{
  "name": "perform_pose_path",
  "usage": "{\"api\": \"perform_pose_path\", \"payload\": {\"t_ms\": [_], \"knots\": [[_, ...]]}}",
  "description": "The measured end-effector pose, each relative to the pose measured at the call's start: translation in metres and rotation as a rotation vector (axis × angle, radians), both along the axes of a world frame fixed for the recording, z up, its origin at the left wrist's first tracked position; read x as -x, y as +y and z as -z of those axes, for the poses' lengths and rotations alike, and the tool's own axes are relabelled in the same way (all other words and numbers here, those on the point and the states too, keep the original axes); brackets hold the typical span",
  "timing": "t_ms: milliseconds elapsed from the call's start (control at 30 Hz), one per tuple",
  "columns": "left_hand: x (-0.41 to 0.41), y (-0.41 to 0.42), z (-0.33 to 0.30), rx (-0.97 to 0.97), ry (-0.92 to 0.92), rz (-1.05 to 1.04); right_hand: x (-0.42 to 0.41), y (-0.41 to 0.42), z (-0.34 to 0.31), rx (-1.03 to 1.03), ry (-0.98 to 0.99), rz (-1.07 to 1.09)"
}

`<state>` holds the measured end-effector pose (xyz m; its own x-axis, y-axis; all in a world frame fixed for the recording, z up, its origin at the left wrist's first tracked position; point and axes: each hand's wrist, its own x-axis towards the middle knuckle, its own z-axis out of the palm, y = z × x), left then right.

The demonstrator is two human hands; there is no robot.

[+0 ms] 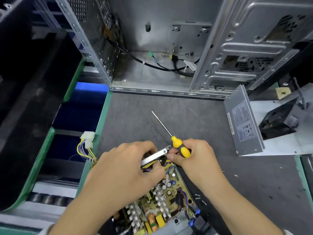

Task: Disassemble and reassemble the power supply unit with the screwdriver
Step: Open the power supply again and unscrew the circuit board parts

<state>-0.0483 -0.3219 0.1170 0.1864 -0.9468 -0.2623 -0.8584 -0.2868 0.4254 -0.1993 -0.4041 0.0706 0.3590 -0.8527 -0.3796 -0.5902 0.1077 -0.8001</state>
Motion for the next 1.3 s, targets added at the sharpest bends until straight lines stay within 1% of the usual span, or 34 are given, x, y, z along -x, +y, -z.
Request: {"api": "perform_pose_path", "payload": {"t_ms": [133, 267, 433, 533, 633, 767, 900, 967, 1067, 1300], "knots": [[-0.001, -0.001, 0.000, 0.000, 0.005, 0.004, -0.001, -0.003, -0.001, -0.017, 0.028, -0.011], [-0.002, -0.003, 0.000, -0.021, 0.031, 0.023, -0.004, -0.004, -0.003, -0.051, 0.133, -0.017], [-0.002, -0.003, -0.003, -0.056, 0.053, 0.014, -0.012, -0.008, -0.009, -0.034, 0.244, -0.065], [-0.001, -0.007, -0.003, -0.069, 0.070, 0.000, -0.015, -0.017, -0.013, -0.079, 0.326, -0.125], [0.001, -0.008, -0.002, -0.059, 0.067, -0.004, -0.019, -0.022, -0.014, -0.109, 0.367, -0.172], [0.000, -0.008, 0.000, -0.057, 0.047, -0.003, -0.018, -0.030, -0.016, -0.146, 0.346, -0.173], [0.001, -0.008, -0.001, -0.055, 0.043, -0.002, -0.006, -0.029, -0.017, -0.246, 0.174, -0.100], [0.000, -0.008, 0.000, -0.055, 0.041, 0.002, -0.002, -0.028, -0.016, -0.251, 0.132, -0.083], [0.000, -0.009, 0.000, -0.051, 0.043, 0.002, -0.003, -0.028, -0.014, -0.238, 0.123, -0.093], [-0.002, -0.008, 0.001, -0.049, 0.048, 0.013, -0.008, -0.027, -0.015, -0.232, 0.192, -0.127]]}}
